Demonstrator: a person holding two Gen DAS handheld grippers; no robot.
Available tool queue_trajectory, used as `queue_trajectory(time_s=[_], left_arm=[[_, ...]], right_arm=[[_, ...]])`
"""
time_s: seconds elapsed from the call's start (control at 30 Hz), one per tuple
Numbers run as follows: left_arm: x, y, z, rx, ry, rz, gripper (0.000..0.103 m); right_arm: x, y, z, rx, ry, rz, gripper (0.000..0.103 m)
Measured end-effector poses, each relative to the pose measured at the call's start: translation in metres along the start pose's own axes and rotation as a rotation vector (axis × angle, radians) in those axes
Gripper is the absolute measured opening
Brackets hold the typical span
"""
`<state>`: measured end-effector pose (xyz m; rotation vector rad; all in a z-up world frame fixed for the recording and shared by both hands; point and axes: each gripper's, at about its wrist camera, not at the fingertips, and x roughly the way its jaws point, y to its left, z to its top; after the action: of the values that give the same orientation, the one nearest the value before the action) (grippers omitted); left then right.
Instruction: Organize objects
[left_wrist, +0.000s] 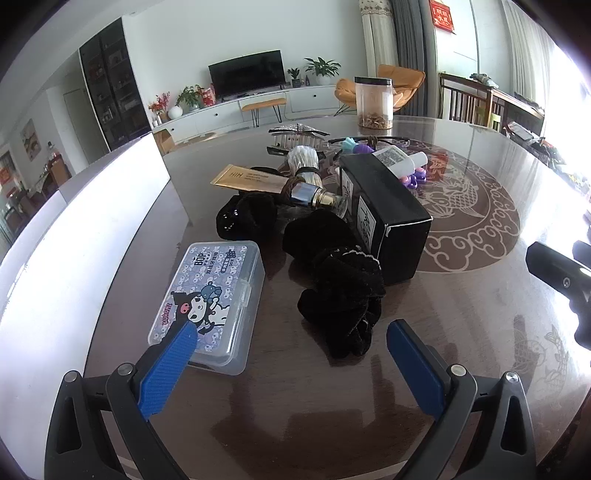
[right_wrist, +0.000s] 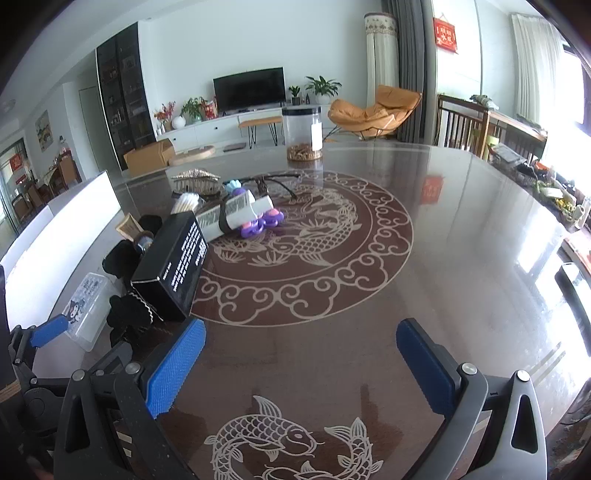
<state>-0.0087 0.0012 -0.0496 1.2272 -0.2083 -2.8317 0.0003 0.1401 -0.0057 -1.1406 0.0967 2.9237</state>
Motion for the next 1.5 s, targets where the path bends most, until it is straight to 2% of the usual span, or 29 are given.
queue_trajectory(time_s=[0.8,1.17,1.5], left_arm=[[0.005,-0.005,0.000,0.028,-0.010,0.040,0.103],[0.006,-0.006,0.000,0.029,-0.012,0.039,0.103],[0.006,-0.005,0.001,0.030,-0.013,0.038,0.103]], right_arm=[[0.044,0.005,-0.013,-0.017,0.213,-0.029,0.103],[0.053,0.008,-0.016,-0.033,0.256,-0.034,0.103],[0.054,0.010,-0.017,-0.047,0.259,-0.047,0.103]])
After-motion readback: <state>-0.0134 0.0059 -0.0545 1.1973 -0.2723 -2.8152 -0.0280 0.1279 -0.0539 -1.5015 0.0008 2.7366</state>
